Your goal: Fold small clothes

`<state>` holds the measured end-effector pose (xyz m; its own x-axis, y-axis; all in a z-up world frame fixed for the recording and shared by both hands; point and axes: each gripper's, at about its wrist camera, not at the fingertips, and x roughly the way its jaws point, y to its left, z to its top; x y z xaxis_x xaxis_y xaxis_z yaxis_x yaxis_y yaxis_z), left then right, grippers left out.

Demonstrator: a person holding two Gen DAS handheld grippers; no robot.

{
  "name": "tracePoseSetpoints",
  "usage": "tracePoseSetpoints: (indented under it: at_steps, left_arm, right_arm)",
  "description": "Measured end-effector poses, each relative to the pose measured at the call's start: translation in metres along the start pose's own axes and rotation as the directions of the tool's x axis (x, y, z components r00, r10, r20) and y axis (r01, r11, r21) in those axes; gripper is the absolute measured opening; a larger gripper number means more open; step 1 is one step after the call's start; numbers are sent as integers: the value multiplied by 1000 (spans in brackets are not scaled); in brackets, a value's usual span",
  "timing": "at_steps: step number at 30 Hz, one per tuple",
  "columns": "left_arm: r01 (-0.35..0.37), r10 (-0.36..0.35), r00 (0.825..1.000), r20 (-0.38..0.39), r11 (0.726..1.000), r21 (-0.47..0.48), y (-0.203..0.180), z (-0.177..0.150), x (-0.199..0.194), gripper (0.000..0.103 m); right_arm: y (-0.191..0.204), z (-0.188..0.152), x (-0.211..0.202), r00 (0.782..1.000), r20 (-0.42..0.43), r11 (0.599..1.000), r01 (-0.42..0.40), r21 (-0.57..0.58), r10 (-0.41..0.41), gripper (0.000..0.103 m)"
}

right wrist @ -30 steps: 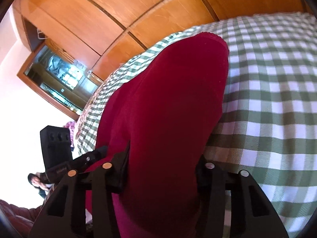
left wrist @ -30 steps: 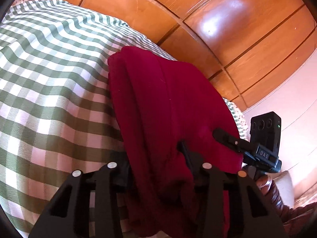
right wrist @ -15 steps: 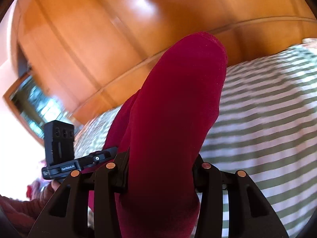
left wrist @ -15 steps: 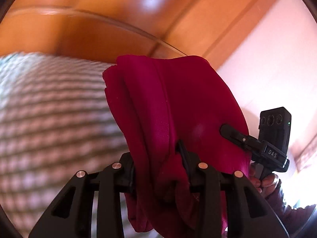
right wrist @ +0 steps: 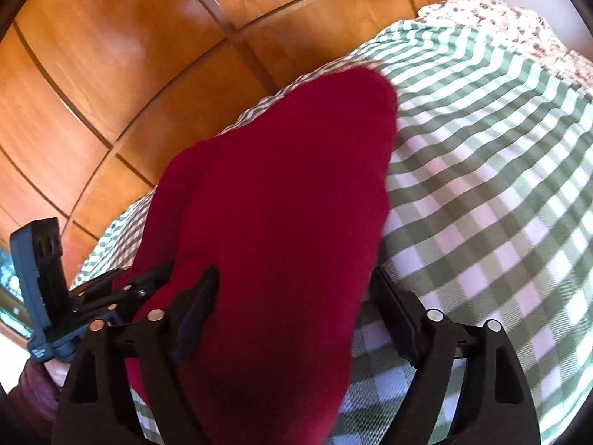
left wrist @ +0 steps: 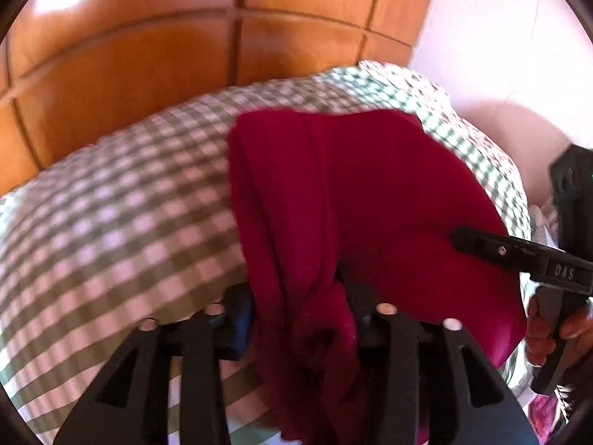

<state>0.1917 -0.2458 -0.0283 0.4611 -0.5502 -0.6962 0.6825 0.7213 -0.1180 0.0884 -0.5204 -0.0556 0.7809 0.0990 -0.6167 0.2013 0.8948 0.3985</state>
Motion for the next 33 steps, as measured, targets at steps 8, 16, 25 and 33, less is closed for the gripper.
tracePoseSetpoints:
  at_steps: [8,16,25,33]
  left_arm:
    - [-22,25,984,175,1000,-16,3,-21,-65,45]
    - [-134,134,989,55,991,0,2,-34,-17,50]
    - [-150,165,979,120,981,-127,10,-44,-64,65]
    - [-194,228,961,156,959,-207,10,-62,-101,75]
  right_arm:
    - [51,-14,-63,964,183,958,226,-178,-193,68]
    - [75,-65,-12,912,163,868,410,-280,-378,60]
    - [74,-53,-42,927,142,921,365,-133,-347,73]
    - [94,-66,-68,911,190,919,386,-78,-367,92]
